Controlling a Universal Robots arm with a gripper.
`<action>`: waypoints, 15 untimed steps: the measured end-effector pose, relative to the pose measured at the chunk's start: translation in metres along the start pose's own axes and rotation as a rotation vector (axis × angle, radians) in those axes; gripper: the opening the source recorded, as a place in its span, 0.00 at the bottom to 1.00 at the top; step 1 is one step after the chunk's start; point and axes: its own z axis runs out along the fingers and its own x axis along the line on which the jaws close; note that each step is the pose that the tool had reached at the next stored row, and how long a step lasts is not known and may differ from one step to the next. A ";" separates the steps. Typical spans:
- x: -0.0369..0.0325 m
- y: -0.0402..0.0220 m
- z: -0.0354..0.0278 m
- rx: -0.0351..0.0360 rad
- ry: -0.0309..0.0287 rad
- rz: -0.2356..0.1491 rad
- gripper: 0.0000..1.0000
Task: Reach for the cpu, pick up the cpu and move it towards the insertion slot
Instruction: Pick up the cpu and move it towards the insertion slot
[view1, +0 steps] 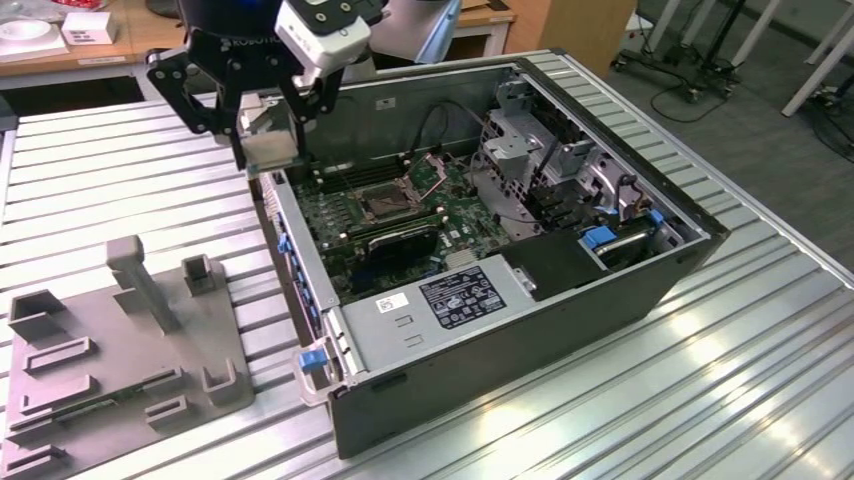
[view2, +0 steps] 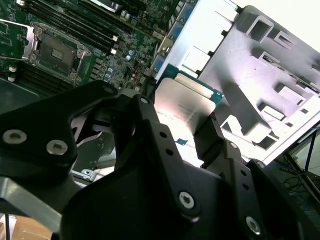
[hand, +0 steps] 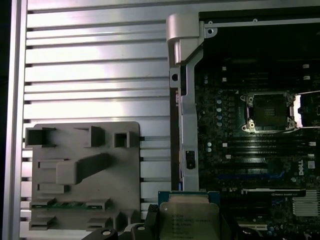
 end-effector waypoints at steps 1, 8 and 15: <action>-0.0002 0.0009 0.0002 0.0000 0.0000 0.000 0.55; -0.0074 0.0053 0.0011 0.0000 0.0000 0.000 0.55; -0.0164 0.0064 0.0020 -0.0003 -0.0001 0.000 0.55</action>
